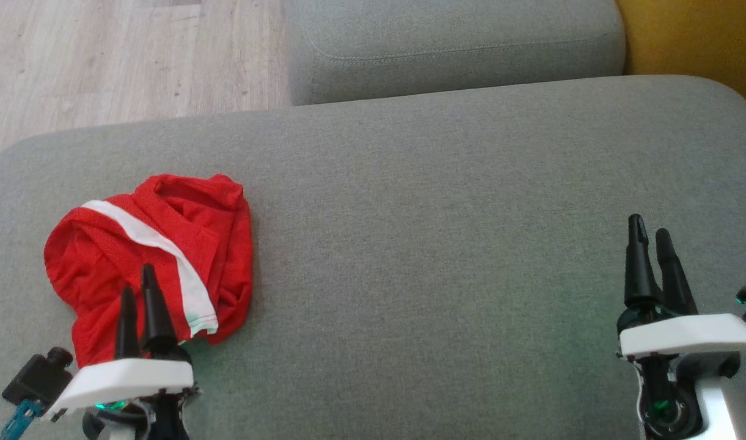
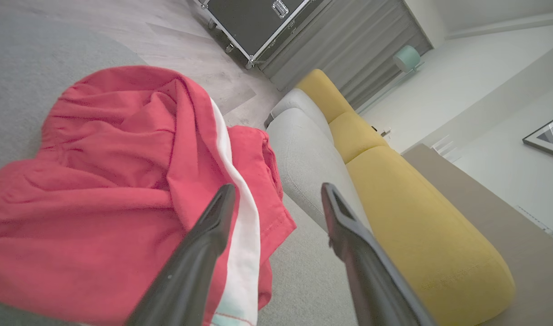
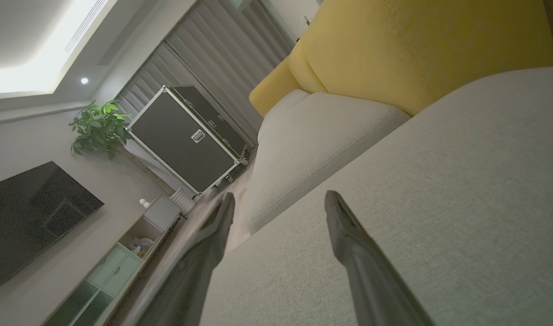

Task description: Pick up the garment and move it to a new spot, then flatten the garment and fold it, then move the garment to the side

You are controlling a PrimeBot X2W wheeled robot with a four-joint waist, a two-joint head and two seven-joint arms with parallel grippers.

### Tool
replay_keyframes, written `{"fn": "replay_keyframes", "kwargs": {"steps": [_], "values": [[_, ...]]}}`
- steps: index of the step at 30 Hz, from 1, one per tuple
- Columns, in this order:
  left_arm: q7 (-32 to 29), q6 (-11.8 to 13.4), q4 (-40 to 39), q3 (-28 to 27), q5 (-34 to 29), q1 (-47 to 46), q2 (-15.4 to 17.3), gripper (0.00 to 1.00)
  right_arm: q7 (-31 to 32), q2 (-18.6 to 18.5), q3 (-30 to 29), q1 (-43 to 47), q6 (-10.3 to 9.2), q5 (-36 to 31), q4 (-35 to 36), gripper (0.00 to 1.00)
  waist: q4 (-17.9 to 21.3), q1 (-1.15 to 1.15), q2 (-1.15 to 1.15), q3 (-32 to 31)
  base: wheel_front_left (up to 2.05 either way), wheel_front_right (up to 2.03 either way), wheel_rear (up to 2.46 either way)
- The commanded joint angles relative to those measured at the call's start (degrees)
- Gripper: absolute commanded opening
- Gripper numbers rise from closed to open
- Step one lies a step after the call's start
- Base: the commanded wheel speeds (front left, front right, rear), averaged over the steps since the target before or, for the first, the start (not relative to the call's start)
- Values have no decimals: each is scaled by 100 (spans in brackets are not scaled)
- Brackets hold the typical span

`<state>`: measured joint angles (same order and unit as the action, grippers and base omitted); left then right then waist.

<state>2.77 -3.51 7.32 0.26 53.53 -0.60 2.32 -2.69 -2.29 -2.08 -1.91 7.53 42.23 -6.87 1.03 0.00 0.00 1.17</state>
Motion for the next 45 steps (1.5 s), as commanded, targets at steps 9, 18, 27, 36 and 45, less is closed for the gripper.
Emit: {"fn": "replay_keyframes", "kwargs": {"steps": [9,18,27,36,45], "values": [[218,92,-249,212,-1075,-237,126,100,-221,-38,210,-286,-2,-983,175,100,36,0,0,1,0,0,0],[386,221,-344,512,-1832,-218,253,100,-390,-42,395,-303,-3,-1914,134,100,79,0,0,8,0,0,0],[537,345,-442,733,-2439,-233,328,100,-542,-45,534,-338,-3,-2723,165,100,106,0,0,-14,0,0,0],[689,410,-431,886,-2999,-251,383,100,-695,-48,661,-376,-3,-3446,188,100,169,0,0,-10,0,0,0],[823,473,-405,992,-3512,-289,378,100,-830,-51,759,-414,-3,-4082,268,100,213,0,0,10,0,0,0]]}}
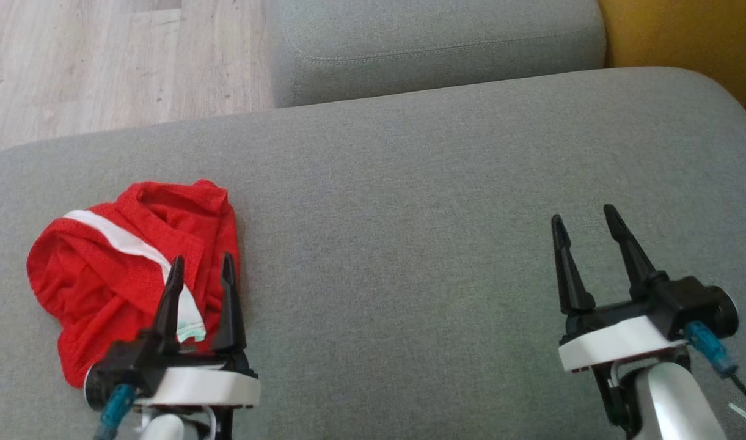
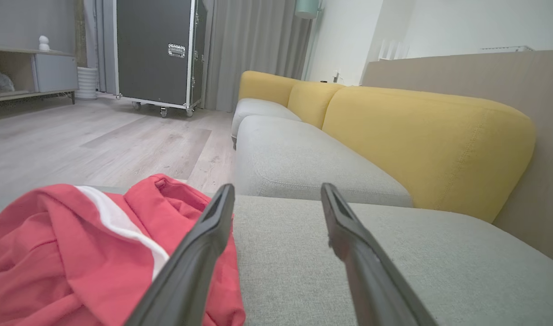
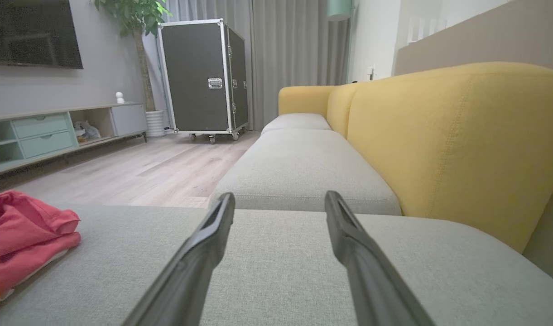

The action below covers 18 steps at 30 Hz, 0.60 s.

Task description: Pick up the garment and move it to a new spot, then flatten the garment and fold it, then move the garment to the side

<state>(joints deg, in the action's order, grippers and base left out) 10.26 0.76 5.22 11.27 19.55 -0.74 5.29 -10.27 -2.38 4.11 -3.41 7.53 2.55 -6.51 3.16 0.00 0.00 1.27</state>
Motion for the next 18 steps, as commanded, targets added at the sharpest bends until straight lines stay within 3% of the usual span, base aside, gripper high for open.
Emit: {"fn": "replay_keyframes", "kwargs": {"steps": [1,18], "values": [[92,50,-195,-92,-186,-279,81,100,-89,-42,152,-265,-3,-194,244,100,4,0,0,1,0,0,0],[377,281,-129,225,-1613,-349,197,100,-376,-48,356,-310,-4,-1689,441,100,25,0,0,5,0,0,0]]}}
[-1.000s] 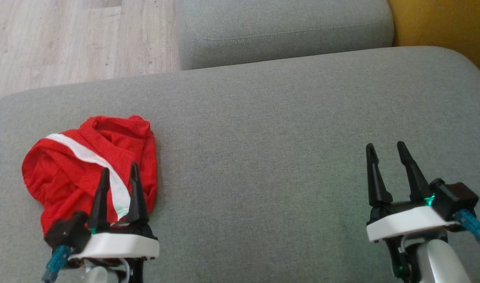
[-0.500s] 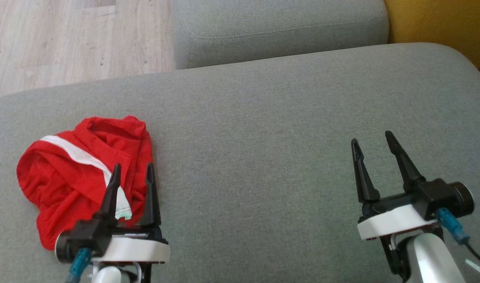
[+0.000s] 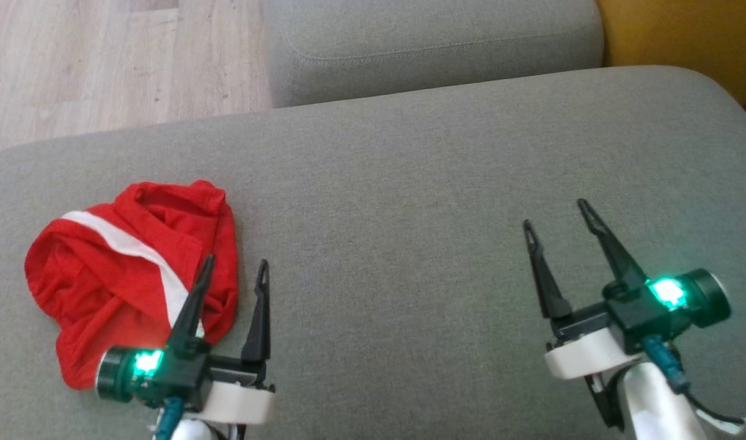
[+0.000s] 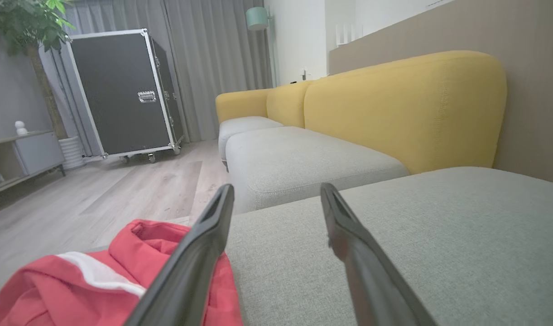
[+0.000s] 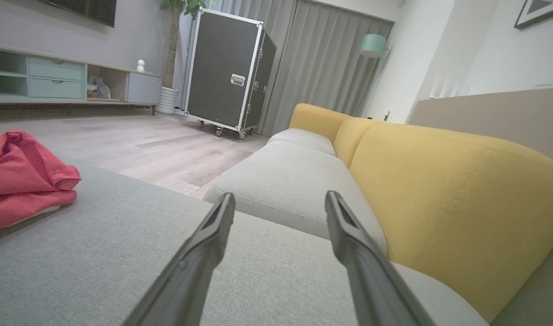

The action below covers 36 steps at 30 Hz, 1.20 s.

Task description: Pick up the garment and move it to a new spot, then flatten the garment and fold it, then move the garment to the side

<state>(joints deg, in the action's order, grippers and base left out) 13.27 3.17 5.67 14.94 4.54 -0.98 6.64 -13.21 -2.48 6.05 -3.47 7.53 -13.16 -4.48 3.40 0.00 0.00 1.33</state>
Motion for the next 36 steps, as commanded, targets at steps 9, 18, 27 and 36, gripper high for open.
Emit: {"fn": "replay_keyframes", "kwargs": {"steps": [9,18,27,36], "values": [[173,-58,-196,-502,477,-194,-233,100,-179,-40,16,-183,-4,1202,40,100,-25,0,0,-20,0,0,0],[173,-369,239,-742,874,15,-358,100,-179,-40,-45,-51,-4,2575,-622,100,-72,0,0,-63,0,0,0],[173,-395,433,-856,934,-58,-373,100,-179,-40,-3,-84,-4,2583,-673,100,-93,0,0,-69,0,0,0],[173,-329,452,-933,987,-44,-375,100,-179,-40,112,-33,-4,2545,-642,100,-256,0,0,-110,0,0,0]]}}
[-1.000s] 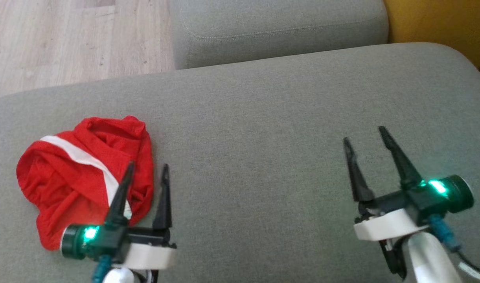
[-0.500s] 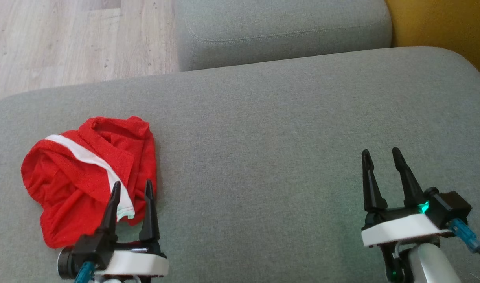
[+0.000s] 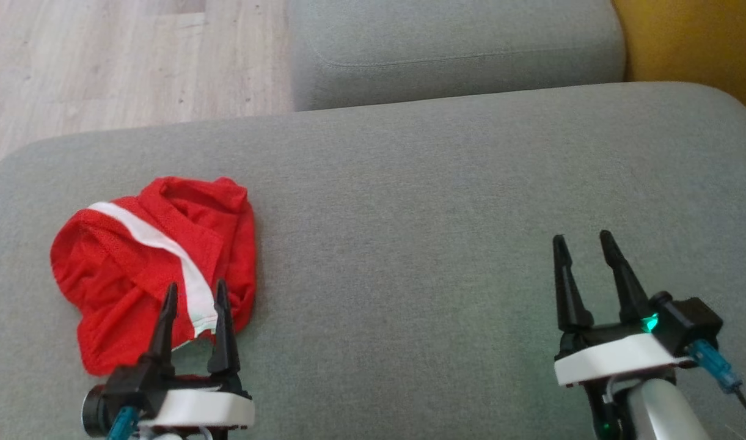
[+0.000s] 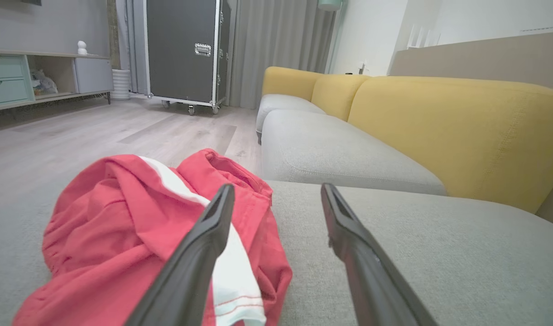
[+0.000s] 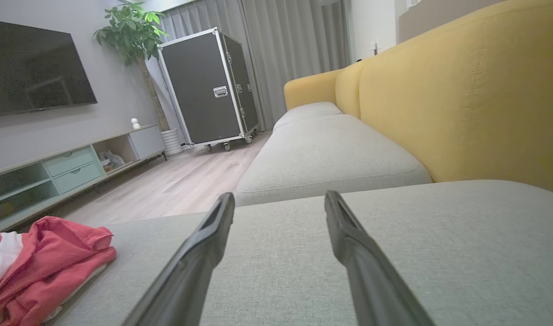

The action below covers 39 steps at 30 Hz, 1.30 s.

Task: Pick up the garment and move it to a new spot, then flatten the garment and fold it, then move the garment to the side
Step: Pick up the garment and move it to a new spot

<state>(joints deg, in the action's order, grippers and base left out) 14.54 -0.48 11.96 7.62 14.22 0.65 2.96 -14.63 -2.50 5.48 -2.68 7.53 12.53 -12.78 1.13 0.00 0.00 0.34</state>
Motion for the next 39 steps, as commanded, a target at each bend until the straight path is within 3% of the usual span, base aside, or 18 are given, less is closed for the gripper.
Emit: {"fn": "replay_keyframes", "kwargs": {"steps": [1,27,39], "values": [[46,35,-183,-222,13,-207,-7,100,-37,-38,198,-109,-4,-24,190,100,-64,0,0,-22,0,0,0],[46,-106,-324,-724,-182,120,-8,100,-37,-38,1006,57,-4,197,190,100,-1655,0,0,-349,0,0,0],[46,-200,-288,-1051,-251,61,11,100,-37,-38,1179,50,-4,259,187,100,-1731,0,0,-231,0,0,0]]}}
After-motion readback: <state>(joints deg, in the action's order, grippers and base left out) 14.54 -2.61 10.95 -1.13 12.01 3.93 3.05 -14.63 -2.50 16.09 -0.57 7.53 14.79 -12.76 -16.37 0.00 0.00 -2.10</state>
